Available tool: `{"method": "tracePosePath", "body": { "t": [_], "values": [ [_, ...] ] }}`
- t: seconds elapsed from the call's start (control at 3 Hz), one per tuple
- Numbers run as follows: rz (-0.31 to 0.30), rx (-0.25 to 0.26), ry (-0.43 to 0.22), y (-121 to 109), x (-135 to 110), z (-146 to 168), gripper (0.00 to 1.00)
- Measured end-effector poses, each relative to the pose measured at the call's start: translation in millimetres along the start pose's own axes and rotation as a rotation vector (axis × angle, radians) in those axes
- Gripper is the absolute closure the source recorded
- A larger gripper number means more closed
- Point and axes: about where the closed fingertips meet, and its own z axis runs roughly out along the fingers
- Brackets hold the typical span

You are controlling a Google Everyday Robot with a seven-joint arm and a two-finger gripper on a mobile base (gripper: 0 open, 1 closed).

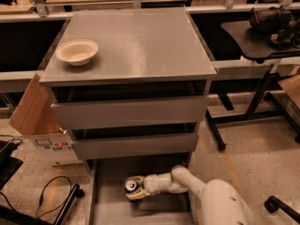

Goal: Place pepsi can into bottom drawer

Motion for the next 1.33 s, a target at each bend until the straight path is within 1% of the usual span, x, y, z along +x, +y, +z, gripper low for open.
{"method": "tracePosePath", "body": {
  "t": [0.33, 0.67, 1.0, 1.33],
  "values": [
    [-0.012, 0.064, -0.012, -12, 25, -5, 1.0],
    [-0.011, 0.154, -0.034, -12, 43, -8, 1.0],
    [-0.01, 0.164, -0.036, -11, 45, -6, 0.87],
    [-0.009, 0.16, -0.038, -10, 45, -4, 0.63]
  ]
}}
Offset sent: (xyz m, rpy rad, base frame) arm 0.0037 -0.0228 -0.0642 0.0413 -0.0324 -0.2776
